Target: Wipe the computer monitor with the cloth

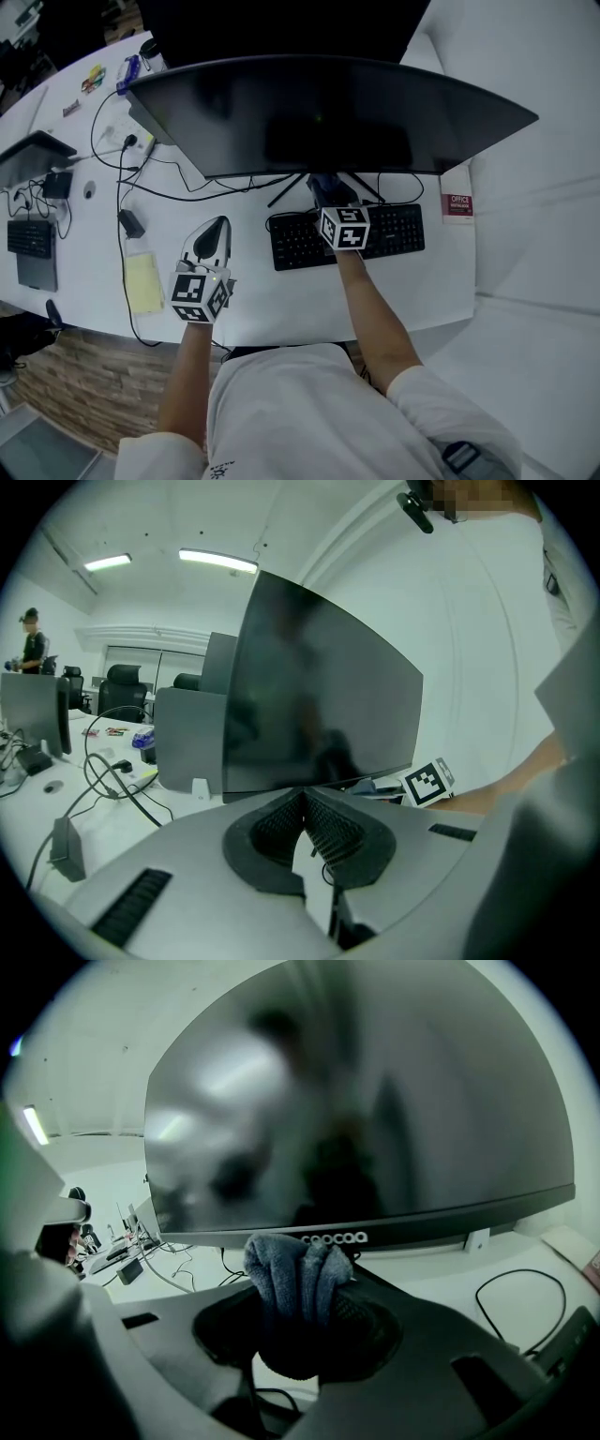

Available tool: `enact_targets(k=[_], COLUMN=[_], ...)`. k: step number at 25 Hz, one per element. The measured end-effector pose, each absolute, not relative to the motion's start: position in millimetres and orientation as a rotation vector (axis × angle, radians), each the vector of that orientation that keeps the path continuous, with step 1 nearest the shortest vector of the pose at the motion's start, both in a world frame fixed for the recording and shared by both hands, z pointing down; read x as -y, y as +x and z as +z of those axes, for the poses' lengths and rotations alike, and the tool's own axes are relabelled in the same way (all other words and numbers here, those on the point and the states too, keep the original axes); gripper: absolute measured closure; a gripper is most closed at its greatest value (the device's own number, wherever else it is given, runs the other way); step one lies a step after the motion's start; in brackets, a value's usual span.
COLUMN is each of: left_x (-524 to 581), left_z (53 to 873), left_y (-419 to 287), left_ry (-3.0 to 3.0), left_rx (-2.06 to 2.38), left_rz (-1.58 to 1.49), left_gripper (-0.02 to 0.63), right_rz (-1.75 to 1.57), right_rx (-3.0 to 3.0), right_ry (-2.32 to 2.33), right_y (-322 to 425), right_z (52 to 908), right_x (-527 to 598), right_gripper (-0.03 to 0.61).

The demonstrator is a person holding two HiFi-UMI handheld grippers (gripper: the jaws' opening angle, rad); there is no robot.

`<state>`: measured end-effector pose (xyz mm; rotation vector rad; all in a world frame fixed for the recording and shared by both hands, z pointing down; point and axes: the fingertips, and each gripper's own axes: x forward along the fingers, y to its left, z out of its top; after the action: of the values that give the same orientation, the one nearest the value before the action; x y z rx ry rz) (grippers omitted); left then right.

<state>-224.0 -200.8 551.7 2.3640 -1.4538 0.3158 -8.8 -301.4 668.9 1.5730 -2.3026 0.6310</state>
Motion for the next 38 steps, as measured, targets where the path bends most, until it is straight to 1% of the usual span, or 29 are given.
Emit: enact_targets(k=[12,21,29,38], left_x=[202.7,204.3,202.1,195.5], left_z=[555.4,560.3,560.3,559.5], left_y=[-280.7,-311.7,-343.4,-369.2], left_ry=[2.357,2.343,2.326,2.297], left_rx=[1.452,1.455,1.492,1.529], left_rz=[0.292,0.281,0.270,0.233], left_gripper=[0.604,0.604,0.604,0.604], right_rz=[0.684,0.827,0.858,1.112], right_rx=[2.348,2.402,2.449,2.493], right_ry=[1.523,1.506,1.418,1.404], right_y=[-99.5,-161.7,-222.6,-270.2], right_z=[667.6,668.0,666.3,665.8], right_x=[299.8,301.2,298.0,297.2], right_gripper=[0.442,0.442,0.442,0.442])
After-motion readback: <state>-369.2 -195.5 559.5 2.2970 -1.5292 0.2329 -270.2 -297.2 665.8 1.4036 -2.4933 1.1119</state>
